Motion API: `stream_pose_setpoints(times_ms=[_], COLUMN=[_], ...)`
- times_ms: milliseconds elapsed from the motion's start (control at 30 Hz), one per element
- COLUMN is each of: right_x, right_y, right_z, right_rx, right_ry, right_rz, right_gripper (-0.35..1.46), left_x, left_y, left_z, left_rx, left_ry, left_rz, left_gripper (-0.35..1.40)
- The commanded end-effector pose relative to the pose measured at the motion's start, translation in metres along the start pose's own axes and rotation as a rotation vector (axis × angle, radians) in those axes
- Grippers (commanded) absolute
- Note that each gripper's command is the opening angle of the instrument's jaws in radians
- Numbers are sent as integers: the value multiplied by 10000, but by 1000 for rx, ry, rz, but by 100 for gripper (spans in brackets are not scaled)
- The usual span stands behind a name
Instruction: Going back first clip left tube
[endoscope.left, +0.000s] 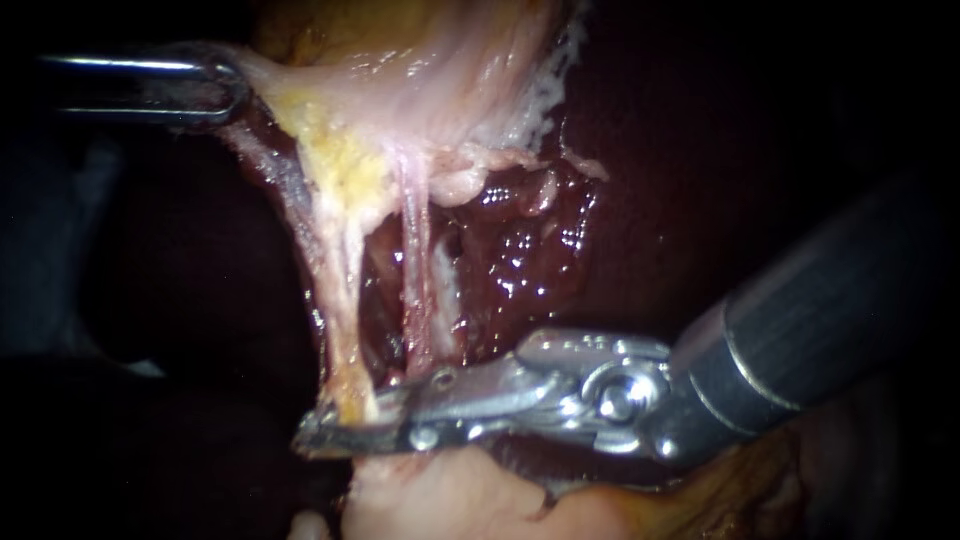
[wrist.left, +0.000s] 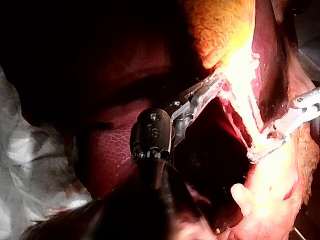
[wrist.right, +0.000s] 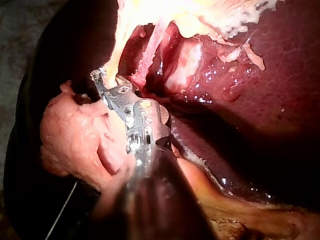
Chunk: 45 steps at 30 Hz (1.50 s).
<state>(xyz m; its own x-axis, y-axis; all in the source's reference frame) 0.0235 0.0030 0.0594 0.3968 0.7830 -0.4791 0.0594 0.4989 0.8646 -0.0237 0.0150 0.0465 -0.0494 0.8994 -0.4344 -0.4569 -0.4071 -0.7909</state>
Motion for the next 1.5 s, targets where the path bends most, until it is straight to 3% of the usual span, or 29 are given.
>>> stream_pose_setpoints(times_ms=[33, 100, 167, 267, 300, 367, 533, 700, 833, 1067, 1233, 1500], right_x=[-1, -1, -1, 2, 3, 3, 2, 3, 0, -10, -14, -20], right_y=[1, 2, 3, 5, 6, 7, 17, 41, 50, 36, 23, 14], right_z=[1, 0, 1, 4, 6, 7, 6, -5, -19, -64, -119, -186], right_rx=[-2, 16, 41, 60, 64, 66, 0, -104, -144, -170, -179, -188], right_ry=[1, -8, 12, 56, 67, 80, 112, 133, 132, 120, 108, 97], right_rz=[0, 1, -1, -14, -14, -14, -71, -188, -282, -438, -545, -603], right_gripper=[-35, -35, 2, 38, 41, 45, 48, 50, 50, 50, 50, 50], left_x=[0, 0, 0, 0, 0, 0, 0, -1, -1, -2, -3, -3], left_y=[0, 0, 0, 0, 0, 0, 0, 1, 1, 1, 1, 0], left_z=[0, 0, 0, -1, -1, -1, -1, -1, -1, -3, -3, -4], left_rx=[1, 0, 0, 0, 0, 0, 0, 1, 1, 1, 1, 0], left_ry=[0, 0, 0, 0, 0, 0, 0, 0, 0, 0, 0, 0], left_rz=[0, 0, 0, 0, 0, 0, 0, 0, 0, 1, 1, 1], left_gripper=[-35, -35, -35, -35, -35, -35, -35, -35, -35, -35, -35, -35])
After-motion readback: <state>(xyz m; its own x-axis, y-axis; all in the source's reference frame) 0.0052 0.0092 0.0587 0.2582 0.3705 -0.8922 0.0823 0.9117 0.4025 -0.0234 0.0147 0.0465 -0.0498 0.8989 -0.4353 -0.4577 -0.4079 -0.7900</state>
